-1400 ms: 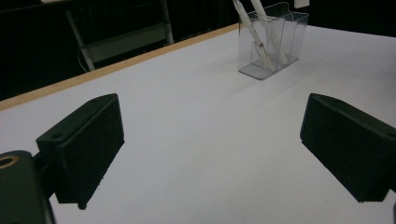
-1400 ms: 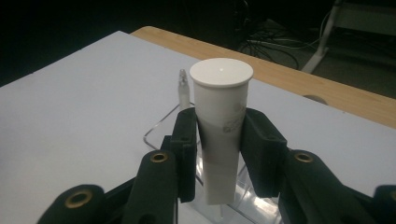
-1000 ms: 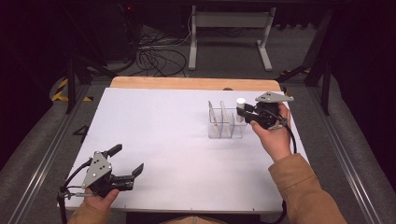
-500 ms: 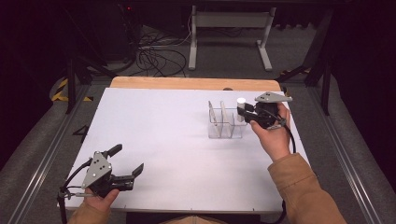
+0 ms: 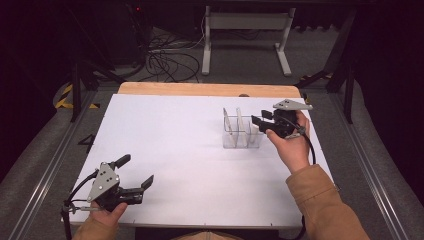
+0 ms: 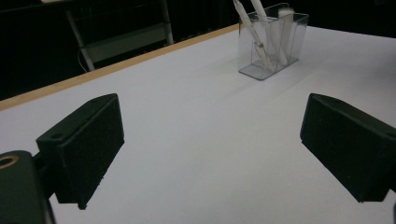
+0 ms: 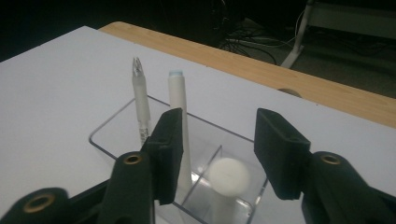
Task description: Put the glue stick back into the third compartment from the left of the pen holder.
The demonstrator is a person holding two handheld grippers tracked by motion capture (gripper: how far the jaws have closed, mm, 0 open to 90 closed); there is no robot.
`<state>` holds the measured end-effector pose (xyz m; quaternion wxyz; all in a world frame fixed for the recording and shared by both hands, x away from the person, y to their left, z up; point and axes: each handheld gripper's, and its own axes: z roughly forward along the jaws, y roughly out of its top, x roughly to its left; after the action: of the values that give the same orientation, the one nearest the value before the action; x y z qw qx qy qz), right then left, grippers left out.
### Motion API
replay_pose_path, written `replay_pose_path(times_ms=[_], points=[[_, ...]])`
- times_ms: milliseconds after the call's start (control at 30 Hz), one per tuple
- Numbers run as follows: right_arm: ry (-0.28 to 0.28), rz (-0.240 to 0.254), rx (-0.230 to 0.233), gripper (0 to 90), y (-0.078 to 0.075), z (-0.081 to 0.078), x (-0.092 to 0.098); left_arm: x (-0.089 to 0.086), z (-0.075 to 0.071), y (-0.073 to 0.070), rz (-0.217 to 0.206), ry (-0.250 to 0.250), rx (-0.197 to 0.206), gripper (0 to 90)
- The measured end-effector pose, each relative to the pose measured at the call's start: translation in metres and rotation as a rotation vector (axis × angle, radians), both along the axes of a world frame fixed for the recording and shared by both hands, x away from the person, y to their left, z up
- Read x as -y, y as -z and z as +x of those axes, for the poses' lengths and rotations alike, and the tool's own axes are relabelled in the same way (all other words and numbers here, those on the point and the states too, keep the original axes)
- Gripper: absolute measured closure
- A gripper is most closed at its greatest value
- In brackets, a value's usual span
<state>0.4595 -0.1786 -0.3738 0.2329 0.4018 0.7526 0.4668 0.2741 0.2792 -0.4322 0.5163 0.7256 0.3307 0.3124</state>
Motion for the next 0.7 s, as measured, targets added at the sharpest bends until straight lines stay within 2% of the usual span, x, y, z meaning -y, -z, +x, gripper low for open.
replay_pose_path(times_ms=[167, 300, 467, 667, 700], points=[[0.010, -0.007, 0.021, 42.1, 0.001, 0.000, 0.003, 0.000, 0.000, 0.000, 0.001, -0.001, -0.002, 6.8], [0.004, -0.006, 0.032, 40.4, 0.000, -0.003, 0.004, 0.001, 0.000, 0.000, 0.001, -0.001, -0.003, 6.8], [-0.027, -0.001, 0.061, 38.5, -0.003, -0.007, 0.001, 0.001, 0.000, 0.000, -0.005, -0.002, -0.001, 6.8], [-0.097, 0.008, 0.132, 34.1, -0.012, -0.020, 0.000, -0.001, 0.001, 0.000, -0.003, -0.001, -0.001, 6.8], [-0.103, 0.009, 0.132, 33.5, -0.013, -0.022, 0.000, -0.001, 0.001, 0.000, 0.000, -0.002, 0.001, 6.8]])
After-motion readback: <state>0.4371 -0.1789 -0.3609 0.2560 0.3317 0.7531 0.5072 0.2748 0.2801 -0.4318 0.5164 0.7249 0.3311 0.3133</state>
